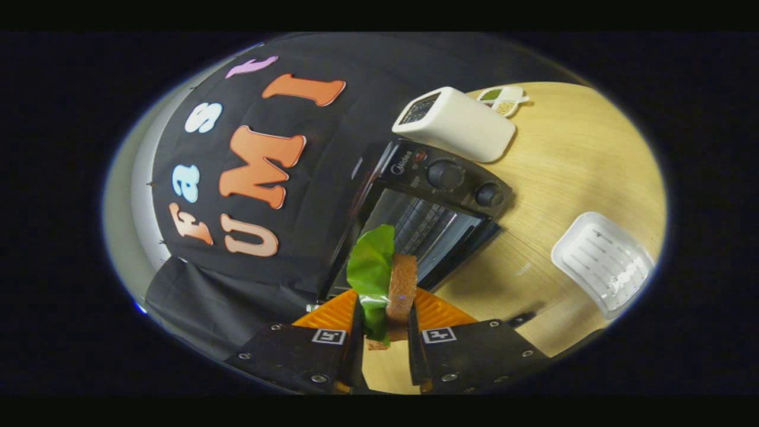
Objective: Open the toaster oven, put the food inside, and close the toaster oven door.
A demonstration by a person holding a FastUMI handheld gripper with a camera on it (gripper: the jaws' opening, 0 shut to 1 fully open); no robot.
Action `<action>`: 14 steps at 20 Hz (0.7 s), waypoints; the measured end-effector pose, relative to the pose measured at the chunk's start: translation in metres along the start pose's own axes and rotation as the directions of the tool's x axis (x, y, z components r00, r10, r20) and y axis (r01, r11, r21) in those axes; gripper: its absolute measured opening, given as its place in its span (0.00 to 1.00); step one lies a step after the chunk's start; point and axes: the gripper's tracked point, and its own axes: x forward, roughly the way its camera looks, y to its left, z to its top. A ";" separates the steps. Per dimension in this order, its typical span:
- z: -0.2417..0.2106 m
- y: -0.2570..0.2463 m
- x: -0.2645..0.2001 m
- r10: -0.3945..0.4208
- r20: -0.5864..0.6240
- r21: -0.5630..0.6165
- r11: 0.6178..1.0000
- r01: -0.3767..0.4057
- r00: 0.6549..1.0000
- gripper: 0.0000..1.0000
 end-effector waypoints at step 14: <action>-0.005 -0.017 0.102 -0.135 0.184 0.312 0.947 0.072 0.974 0.37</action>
